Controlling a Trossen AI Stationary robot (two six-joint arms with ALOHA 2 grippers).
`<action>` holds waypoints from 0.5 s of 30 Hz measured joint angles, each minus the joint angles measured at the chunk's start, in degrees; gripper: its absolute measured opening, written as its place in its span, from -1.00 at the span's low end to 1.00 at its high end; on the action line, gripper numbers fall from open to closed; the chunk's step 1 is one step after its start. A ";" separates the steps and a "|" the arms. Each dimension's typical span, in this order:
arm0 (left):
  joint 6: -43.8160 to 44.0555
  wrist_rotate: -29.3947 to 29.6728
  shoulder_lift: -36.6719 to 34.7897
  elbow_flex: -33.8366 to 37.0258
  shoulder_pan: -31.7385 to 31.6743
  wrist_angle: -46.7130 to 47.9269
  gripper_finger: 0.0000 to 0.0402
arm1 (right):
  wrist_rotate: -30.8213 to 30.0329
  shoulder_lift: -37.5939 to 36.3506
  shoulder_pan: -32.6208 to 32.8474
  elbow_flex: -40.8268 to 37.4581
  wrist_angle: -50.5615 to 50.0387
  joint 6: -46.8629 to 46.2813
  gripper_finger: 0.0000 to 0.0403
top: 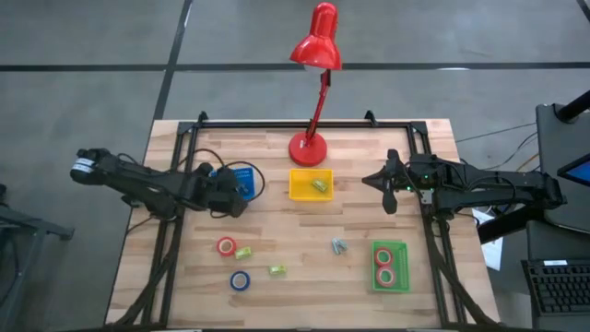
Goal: Pick and place Stapler, Stapler remover, tape
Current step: Put the bottom green stapler box into the yellow bin
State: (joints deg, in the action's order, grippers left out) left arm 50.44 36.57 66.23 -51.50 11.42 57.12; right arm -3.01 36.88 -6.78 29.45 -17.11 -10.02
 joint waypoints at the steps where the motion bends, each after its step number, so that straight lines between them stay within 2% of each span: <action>1: -0.64 0.02 -0.37 0.00 0.09 -1.20 -0.67 | 0.00 0.01 0.00 0.00 0.00 0.09 -0.91; 15: -3.66 -0.03 -0.12 0.15 2.21 -12.70 -0.67 | 0.00 0.02 0.01 0.00 0.01 0.00 -0.91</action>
State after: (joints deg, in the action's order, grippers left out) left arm 46.78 36.53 66.11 -51.35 13.63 44.42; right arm -3.01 36.90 -6.77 29.45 -17.10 -10.02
